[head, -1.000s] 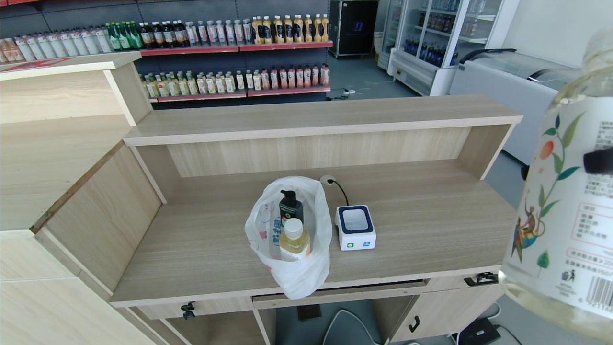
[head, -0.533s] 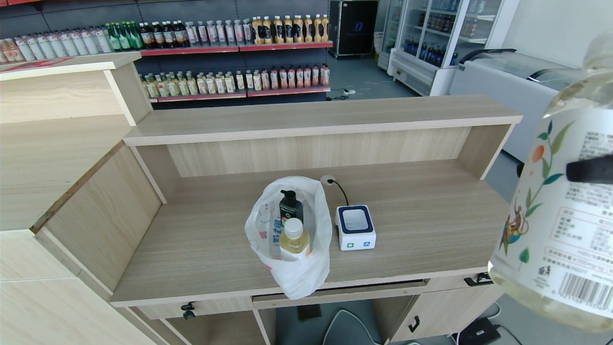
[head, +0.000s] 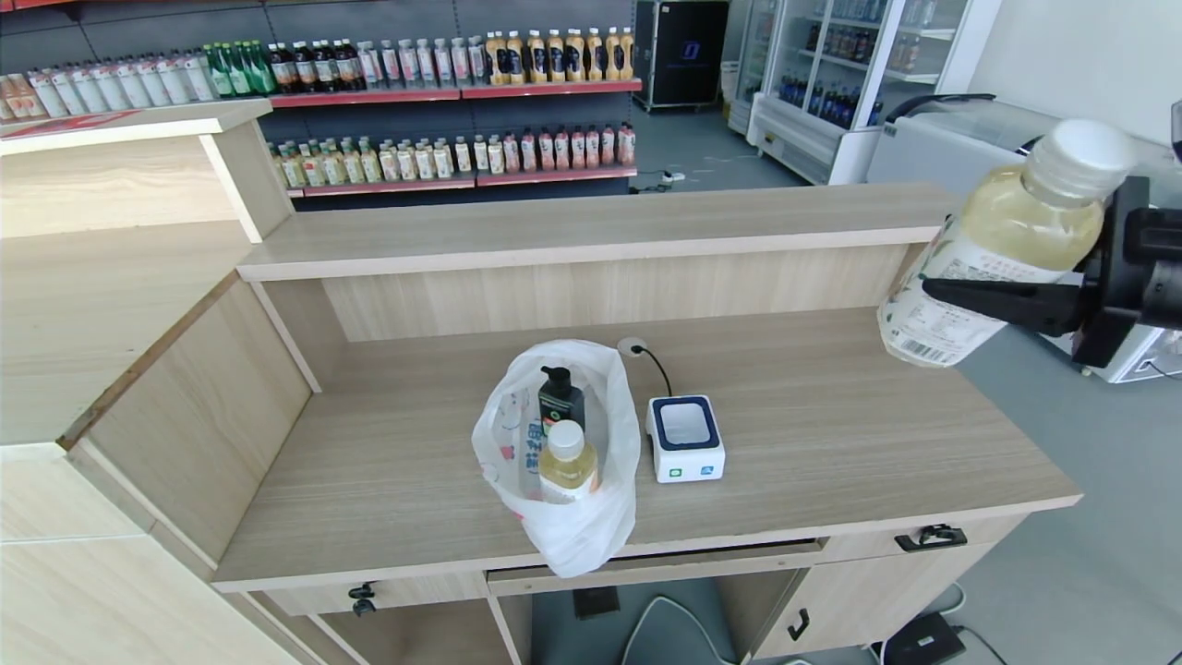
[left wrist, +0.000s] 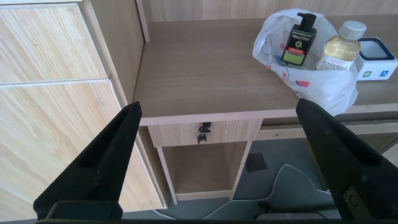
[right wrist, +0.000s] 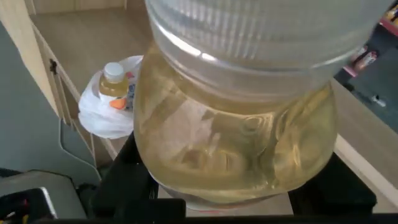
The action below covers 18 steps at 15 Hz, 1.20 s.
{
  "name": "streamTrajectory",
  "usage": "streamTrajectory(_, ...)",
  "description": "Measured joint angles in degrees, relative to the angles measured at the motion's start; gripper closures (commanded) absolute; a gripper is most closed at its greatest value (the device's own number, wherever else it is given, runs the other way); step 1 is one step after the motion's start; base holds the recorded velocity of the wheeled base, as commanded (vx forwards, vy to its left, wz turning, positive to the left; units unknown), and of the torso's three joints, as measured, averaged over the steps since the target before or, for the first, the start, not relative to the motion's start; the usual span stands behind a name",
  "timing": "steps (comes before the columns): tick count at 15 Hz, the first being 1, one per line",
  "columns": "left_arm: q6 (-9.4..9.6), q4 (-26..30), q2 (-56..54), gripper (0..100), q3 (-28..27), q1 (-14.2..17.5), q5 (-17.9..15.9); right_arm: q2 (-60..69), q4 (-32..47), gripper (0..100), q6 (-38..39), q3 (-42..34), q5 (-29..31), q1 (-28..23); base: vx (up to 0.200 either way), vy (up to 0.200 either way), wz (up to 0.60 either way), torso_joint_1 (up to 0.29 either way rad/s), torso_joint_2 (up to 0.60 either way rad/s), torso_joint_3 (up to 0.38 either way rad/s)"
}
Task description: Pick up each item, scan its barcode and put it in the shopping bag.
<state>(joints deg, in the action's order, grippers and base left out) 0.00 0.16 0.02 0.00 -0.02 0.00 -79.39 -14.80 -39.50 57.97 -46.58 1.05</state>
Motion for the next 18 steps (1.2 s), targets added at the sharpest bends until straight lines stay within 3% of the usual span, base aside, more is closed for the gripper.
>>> streamTrajectory(4,0.0,0.0,0.0,0,0.0,0.0,0.0,-12.1,-23.4,100,-11.5,-4.8,-0.5,-4.5,0.0,0.0,0.0,0.0,0.0,0.0)
streamTrajectory(8,0.0,0.0,0.0,0,0.0,0.0,0.0,-24.4,-39.9,100,-14.8,-5.1,-6.5,-5.3,0.0,0.0,0.0,0.0,0.0,0.0)
streamTrajectory(14,0.0,0.0,0.0,0,0.0,0.0,0.0,-37.2,-51.6,100,-15.0,-2.3,-12.3,-3.4,0.0,0.0,0.0,0.0,0.0,0.0)
streamTrajectory(18,0.0,0.0,0.0,0,0.0,0.0,0.0,-41.6,-58.2,100,-14.9,-1.3,-13.2,-0.9,0.0,0.0,0.0,0.0,0.0,0.0)
